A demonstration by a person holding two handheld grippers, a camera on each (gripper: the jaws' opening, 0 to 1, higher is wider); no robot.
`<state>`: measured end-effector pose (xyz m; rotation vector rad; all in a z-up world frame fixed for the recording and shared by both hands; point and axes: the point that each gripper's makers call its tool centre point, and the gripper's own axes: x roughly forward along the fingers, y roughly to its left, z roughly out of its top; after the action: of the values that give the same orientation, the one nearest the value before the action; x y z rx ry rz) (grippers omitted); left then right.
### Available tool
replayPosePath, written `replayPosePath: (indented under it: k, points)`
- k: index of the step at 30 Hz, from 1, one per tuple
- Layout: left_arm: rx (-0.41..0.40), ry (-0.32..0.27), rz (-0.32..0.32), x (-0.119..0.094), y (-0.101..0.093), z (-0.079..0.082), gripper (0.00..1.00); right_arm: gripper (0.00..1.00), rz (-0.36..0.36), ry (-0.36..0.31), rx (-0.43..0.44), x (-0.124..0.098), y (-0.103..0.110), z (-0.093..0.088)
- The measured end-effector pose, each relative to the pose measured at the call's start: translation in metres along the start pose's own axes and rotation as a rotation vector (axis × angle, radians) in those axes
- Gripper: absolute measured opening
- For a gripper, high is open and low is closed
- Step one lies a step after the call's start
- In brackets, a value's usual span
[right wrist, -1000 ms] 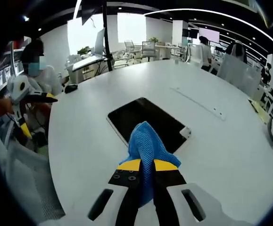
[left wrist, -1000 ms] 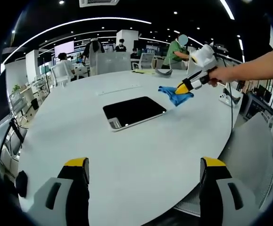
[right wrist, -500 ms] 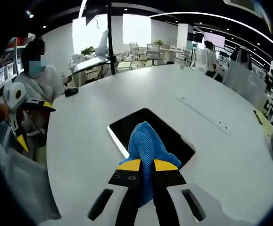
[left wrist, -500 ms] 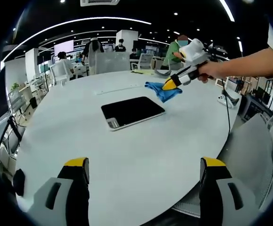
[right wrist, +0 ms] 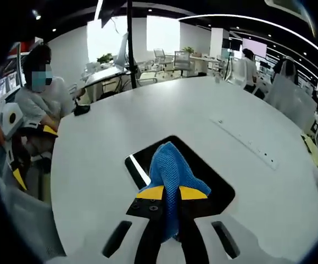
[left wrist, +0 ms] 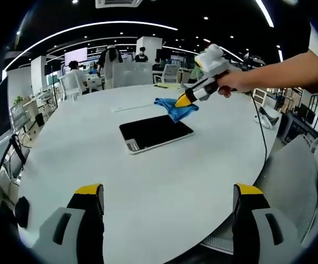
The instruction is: Wipe the mirror surface with the cleaning cloth until all visible marks leave the cleaned area.
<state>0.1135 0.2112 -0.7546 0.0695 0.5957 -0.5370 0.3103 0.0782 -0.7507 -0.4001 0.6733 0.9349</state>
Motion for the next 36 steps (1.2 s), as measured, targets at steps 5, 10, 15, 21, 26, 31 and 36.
replayPosePath:
  k: [5, 10, 15, 21, 26, 31, 36]
  points:
    - [-0.004, -0.002, 0.001, -0.001, 0.002, -0.001, 0.99, 0.04, 0.003, 0.005, 0.014, 0.005, -0.010, -0.004]
    - [-0.008, 0.002, 0.000, -0.002, 0.004, -0.004, 0.99, 0.04, 0.005, 0.007, 0.017, 0.020, -0.019, -0.001]
    - [-0.011, 0.003, 0.000, -0.003, 0.005, -0.005, 0.99, 0.04, 0.015, 0.015, 0.006, 0.036, -0.022, 0.007]
    - [-0.014, 0.003, -0.002, -0.003, 0.007, -0.006, 0.99, 0.04, 0.024, 0.011, -0.009, 0.050, -0.021, 0.016]
    - [-0.012, 0.005, -0.008, -0.002, 0.006, -0.006, 0.99, 0.04, 0.028, 0.014, -0.009, 0.064, -0.019, 0.024]
    - [-0.017, 0.005, -0.009, -0.001, 0.006, -0.005, 0.99, 0.04, 0.034, 0.018, -0.014, 0.075, -0.015, 0.027]
    - [-0.011, 0.006, -0.008, -0.001, 0.008, -0.004, 0.99, 0.04, 0.031, 0.020, -0.017, 0.084, -0.017, 0.030]
